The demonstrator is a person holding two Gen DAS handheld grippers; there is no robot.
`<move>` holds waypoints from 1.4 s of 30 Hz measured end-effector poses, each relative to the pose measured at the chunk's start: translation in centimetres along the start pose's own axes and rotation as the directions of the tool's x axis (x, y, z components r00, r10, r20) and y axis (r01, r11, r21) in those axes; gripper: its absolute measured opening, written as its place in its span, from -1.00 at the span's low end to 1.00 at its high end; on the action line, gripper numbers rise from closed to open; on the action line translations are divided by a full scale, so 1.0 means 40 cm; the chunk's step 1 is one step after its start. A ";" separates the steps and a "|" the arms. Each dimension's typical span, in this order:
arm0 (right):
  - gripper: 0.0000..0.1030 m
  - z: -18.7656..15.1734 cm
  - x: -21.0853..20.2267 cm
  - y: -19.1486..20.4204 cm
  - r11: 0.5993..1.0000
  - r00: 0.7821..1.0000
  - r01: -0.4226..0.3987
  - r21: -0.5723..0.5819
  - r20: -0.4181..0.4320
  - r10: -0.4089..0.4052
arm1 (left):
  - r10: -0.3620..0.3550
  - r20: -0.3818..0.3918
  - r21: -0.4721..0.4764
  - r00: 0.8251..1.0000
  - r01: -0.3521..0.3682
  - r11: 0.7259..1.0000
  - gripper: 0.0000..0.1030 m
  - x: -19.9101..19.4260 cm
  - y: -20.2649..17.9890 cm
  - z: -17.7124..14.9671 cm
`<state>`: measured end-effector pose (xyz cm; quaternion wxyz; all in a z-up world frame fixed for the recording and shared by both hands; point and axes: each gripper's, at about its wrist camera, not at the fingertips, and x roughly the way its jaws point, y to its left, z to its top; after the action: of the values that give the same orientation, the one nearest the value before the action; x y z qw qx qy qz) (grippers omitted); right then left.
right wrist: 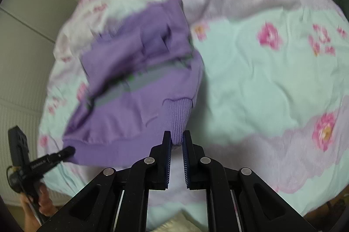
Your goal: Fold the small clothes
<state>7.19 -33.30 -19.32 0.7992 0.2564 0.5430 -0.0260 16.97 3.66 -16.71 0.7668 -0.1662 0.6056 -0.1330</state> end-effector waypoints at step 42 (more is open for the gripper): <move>0.38 0.597 0.197 0.243 0.914 0.929 0.318 -0.252 0.277 -0.247 | 0.251 0.168 0.415 0.953 -0.299 0.859 0.45 0.257 -0.109 0.616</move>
<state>33.92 -33.47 -15.91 0.8754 0.0487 0.4719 -0.0924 43.33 -2.18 -18.78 0.8270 0.0907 0.5357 -0.1447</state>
